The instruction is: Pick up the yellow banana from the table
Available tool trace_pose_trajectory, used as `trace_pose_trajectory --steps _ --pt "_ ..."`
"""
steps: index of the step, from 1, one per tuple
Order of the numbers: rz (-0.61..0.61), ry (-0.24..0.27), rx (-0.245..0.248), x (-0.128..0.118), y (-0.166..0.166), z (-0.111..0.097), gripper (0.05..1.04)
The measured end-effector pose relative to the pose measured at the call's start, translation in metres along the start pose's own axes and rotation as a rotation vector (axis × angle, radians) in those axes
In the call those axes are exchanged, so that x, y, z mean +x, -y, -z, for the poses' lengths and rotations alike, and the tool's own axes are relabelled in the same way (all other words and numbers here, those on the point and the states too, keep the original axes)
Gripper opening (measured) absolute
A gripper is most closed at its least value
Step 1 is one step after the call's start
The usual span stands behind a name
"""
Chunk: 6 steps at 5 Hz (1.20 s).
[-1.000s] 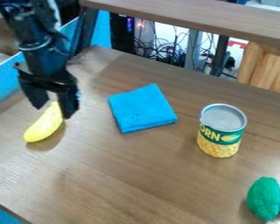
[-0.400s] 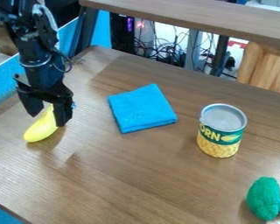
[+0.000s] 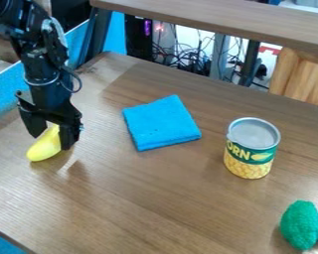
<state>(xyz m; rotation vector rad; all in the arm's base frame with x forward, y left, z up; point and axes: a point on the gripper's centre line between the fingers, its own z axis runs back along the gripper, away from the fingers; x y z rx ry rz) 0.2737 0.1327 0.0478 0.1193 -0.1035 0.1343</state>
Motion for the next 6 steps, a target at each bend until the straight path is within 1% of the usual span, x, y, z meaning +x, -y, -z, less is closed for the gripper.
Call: trace_pose_trajectory --steps 1,2,3,4,5,6 --pt "0.004 -0.027 -0.003 -0.003 0.001 0.011 0.952" --pt "-0.006 -0.031 -0.006 -0.008 0.003 0.015 0.672" --pt "-0.006 -0.04 -0.03 -0.013 0.008 0.013 0.608" --pt "-0.013 0.015 -0.052 -0.011 0.013 -0.014 0.608" --pt "0.106 0.107 -0.112 -0.005 0.059 -0.06 0.608" --pt "0.265 0.146 -0.191 -0.006 0.105 -0.083 0.608"
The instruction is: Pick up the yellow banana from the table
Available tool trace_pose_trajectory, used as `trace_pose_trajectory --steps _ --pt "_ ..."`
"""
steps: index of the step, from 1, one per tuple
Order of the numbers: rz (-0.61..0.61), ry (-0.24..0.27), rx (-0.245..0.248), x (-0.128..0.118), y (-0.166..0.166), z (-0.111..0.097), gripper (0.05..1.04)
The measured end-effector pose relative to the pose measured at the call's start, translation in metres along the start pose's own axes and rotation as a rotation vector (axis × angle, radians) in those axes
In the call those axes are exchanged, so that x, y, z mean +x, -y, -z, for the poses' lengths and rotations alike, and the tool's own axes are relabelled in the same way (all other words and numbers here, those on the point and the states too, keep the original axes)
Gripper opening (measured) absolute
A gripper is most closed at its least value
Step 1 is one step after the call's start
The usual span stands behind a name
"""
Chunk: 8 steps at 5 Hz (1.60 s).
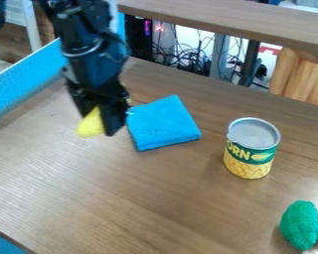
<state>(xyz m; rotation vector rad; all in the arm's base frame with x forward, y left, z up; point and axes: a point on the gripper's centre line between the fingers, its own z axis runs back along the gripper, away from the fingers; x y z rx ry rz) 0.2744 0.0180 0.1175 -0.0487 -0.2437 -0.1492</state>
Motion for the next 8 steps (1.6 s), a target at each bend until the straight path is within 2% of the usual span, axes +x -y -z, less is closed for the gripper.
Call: trace_pose_trajectory --steps 1,2,3,4,5,6,7,8 --pt "0.145 0.016 -0.081 0.008 0.047 0.002 0.608" --pt "0.29 0.012 -0.122 0.0 0.1 0.024 0.608" --pt "0.448 -0.029 -0.192 -0.007 0.144 0.055 0.608" --pt "0.498 -0.055 -0.211 -0.014 0.18 0.076 0.608" --pt "0.461 -0.033 -0.205 -0.013 0.187 0.082 0.688" --pt "0.369 -0.027 -0.176 -0.018 0.18 0.089 0.952" --pt "0.37 -0.027 -0.169 -0.02 0.178 0.085 1.011" --pt "0.354 0.036 -0.155 -0.017 0.172 0.051 1.007"
